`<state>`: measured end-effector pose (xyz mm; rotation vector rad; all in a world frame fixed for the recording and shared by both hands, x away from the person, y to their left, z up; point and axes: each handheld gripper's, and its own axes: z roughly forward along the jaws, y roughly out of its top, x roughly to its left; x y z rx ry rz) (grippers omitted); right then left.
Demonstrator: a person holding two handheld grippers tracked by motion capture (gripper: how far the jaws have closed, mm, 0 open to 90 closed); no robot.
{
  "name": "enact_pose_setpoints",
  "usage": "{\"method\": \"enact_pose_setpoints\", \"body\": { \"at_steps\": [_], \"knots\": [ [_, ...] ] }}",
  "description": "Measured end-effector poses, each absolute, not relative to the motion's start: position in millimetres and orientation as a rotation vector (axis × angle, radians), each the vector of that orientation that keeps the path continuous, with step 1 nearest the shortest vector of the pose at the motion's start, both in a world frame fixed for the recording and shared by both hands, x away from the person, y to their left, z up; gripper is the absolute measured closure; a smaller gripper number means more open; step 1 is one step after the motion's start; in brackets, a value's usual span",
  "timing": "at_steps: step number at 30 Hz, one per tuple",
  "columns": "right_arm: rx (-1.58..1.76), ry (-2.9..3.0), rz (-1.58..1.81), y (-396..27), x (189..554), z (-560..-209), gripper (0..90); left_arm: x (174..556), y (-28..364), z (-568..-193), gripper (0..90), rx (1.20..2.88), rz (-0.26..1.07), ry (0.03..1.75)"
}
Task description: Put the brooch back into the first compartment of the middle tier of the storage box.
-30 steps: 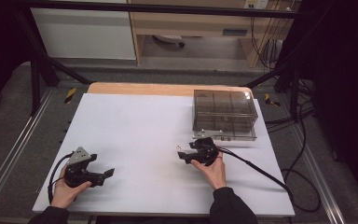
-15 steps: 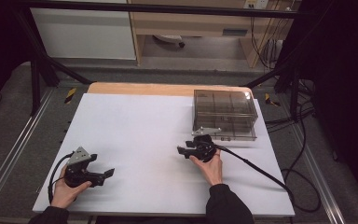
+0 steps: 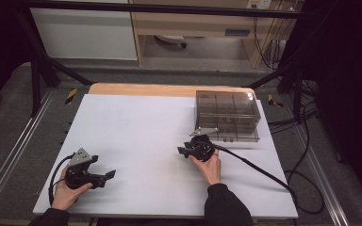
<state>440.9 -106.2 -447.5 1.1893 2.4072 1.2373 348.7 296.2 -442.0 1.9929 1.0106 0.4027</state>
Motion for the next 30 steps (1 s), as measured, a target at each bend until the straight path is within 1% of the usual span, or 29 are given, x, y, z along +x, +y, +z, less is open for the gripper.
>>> {"method": "enact_pose_setpoints", "body": {
  "at_steps": [17, 23, 30],
  "knots": [
    [1.19, 2.416, 1.231, -104.7, 445.9, -453.4, 74.3, 349.0, 296.2, -442.3, 4.3, 1.996, 0.404, 1.011],
    [1.191, 2.418, 1.227, -104.3, 446.8, -455.2, 76.9, 349.0, 296.4, -442.3, 4.3, 1.996, 0.404, 1.012],
    [1.185, 2.421, 1.228, -104.2, 447.2, -456.2, 82.1, 349.0, 296.5, -442.3, 4.4, 1.996, 0.405, 1.012]
  ]
}}
